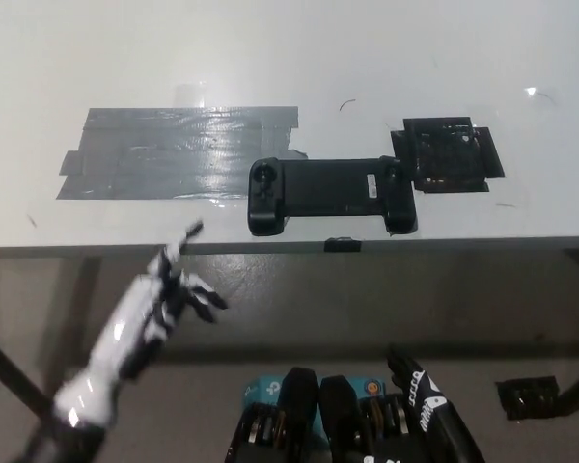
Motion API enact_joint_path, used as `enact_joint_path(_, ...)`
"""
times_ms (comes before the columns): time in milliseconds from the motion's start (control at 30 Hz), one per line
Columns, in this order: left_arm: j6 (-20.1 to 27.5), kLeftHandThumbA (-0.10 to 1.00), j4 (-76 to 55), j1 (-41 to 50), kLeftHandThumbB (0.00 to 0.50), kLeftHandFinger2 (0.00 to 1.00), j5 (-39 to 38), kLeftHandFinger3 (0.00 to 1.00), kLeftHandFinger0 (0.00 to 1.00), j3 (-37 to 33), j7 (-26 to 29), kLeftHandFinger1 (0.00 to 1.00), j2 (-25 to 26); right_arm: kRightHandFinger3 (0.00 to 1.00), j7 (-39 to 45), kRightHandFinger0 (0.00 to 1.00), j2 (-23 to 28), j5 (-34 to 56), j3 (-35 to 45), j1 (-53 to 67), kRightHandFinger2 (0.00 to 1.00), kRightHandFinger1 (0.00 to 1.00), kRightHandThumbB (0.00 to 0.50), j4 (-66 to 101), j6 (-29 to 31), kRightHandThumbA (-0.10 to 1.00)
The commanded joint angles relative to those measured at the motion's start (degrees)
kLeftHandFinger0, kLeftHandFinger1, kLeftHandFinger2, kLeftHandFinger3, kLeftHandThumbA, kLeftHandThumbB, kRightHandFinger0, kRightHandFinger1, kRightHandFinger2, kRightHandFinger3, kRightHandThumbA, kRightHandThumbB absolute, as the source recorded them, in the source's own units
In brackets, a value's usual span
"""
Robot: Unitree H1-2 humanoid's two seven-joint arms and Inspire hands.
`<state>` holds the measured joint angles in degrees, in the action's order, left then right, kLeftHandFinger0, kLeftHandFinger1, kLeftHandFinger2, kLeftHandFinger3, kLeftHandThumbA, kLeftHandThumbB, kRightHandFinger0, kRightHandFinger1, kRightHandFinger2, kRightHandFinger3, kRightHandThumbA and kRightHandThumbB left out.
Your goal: A controller is being placed at the center of the desk near the left hand and the robot uses its left hand's index finger to press a button at the left area of the controller
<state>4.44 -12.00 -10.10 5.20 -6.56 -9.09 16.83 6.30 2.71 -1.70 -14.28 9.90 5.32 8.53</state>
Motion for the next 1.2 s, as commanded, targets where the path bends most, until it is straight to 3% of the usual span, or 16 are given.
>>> enact_joint_path(0, -21.73, 1.00, -0.46, -14.59, 0.439, 0.00, -15.22, 1.00, 0.05, -0.46, -16.41, 0.00, 9.33, 1.00, 1.35, 1.00, 0.28, 0.49, 0.19, -1.73, 1.00, 1.00, 0.217, 2.72, 1.74, 0.97)
enact_joint_path(67, -27.39, 1.00, 5.11, -20.89, 0.440, 0.00, -19.00, 1.00, 0.00, -1.78, -22.02, 0.00, 11.10, 1.00, 1.45, 1.00, 0.49, 0.64, 0.29, -1.63, 1.00, 1.00, 0.216, 2.96, 1.72, 0.97)
enact_joint_path(133, -29.81, 1.00, 8.67, -24.55, 0.437, 0.00, -18.88, 1.00, 0.00, -3.25, -24.45, 0.00, 11.40, 1.00, 1.55, 1.00, 0.60, 0.72, 0.28, -1.62, 1.00, 1.00, 0.210, 3.09, 1.71, 0.96)
enact_joint_path(233, -31.04, 1.00, 15.28, -29.05, 0.444, 0.00, -17.38, 1.00, 0.06, -5.64, -27.34, 0.00, 10.66, 1.00, 1.68, 1.00, 0.77, 0.52, 0.19, -1.69, 1.00, 1.00, 0.209, 3.10, 1.73, 0.95)
enact_joint_path(267, -31.37, 1.00, 19.17, -31.35, 0.455, 0.00, -16.75, 1.00, 0.14, -7.09, -28.53, 0.00, 9.99, 1.00, 1.69, 1.00, 0.68, 0.52, 0.15, -1.85, 1.00, 1.00, 0.215, 2.99, 1.76, 0.94)
enact_joint_path(333, -31.37, 1.00, 21.76, -32.70, 0.471, 0.00, -17.04, 1.00, 0.11, -8.05, -29.47, 0.00, 9.70, 1.00, 1.70, 1.00, 0.63, 0.56, 0.14, -1.94, 1.00, 1.00, 0.220, 3.00, 1.78, 0.94)
enact_joint_path(367, -31.37, 1.00, 24.49, -34.05, 0.470, 0.00, -17.27, 1.00, 0.02, -8.93, -30.72, 0.00, 9.22, 1.00, 1.67, 1.00, 0.63, 0.50, 0.15, -1.96, 1.00, 1.00, 0.221, 3.09, 1.86, 0.94)
enact_joint_path(433, -31.37, 1.00, 27.72, -35.71, 0.466, 0.10, -18.40, 1.00, 0.00, -10.32, -32.10, 0.01, 8.89, 1.00, 1.67, 1.00, 0.64, 0.66, 0.23, -1.98, 1.00, 1.00, 0.222, 3.31, 1.70, 0.93)
enact_joint_path(500, -31.37, 1.00, 31.55, -37.63, 0.452, 0.37, -18.85, 1.00, 0.00, -11.91, -33.49, 0.14, 8.24, 1.00, 1.73, 1.00, 0.75, 0.78, 0.29, -1.93, 1.00, 1.00, 0.222, 3.45, 1.54, 0.92)
enact_joint_path(567, -31.37, 1.00, 34.89, -39.34, 0.456, 0.47, -18.85, 1.00, 0.00, -13.27, -34.37, 0.19, 7.84, 1.00, 1.75, 1.00, 0.82, 0.75, 0.30, -1.97, 1.00, 1.00, 0.216, 3.53, 1.46, 0.91)
enact_joint_path(667, -31.37, 1.00, 39.95, -41.90, 0.448, 0.41, -18.07, 1.00, 0.00, -14.87, -35.89, 0.09, 7.08, 1.00, 1.62, 1.00, 0.67, 0.60, 0.33, -2.37, 1.00, 1.00, 0.210, 3.65, 1.14, 0.90)
enact_joint_path(733, -31.37, 1.00, 41.59, -42.49, 0.445, 0.42, -17.36, 1.00, 0.00, -15.73, -36.05, 0.06, 6.90, 1.00, 1.72, 1.00, 0.65, 0.93, 0.42, -2.53, 1.00, 1.00, 0.215, 3.89, 0.77, 0.89)
enact_joint_path(833, -31.37, 1.00, 43.32, -42.68, 0.453, 0.48, -17.06, 1.00, 0.00, -16.48, -36.34, 0.08, 6.88, 1.00, 1.76, 1.00, 0.64, 0.70, 0.45, -2.90, 1.00, 1.00, 0.217, 3.61, 1.05, 0.90)
enact_joint_path(1100, -31.37, 1.00, 43.79, -41.88, 0.449, 0.49, -16.68, 1.00, 0.00, -16.44, -36.06, 0.13, 7.38, 1.00, 1.62, 1.00, 0.87, 0.24, 0.72, -3.65, 1.00, 1.00, 0.225, 3.40, 1.28, 0.92)
enact_joint_path(1167, -31.37, 1.00, 43.40, -41.81, 0.457, 0.53, -16.30, 1.00, 0.01, -16.08, -35.61, 0.19, 7.69, 1.00, 1.59, 1.00, 0.84, 0.16, 0.72, -3.74, 1.00, 1.00, 0.224, 3.31, 1.36, 0.93)
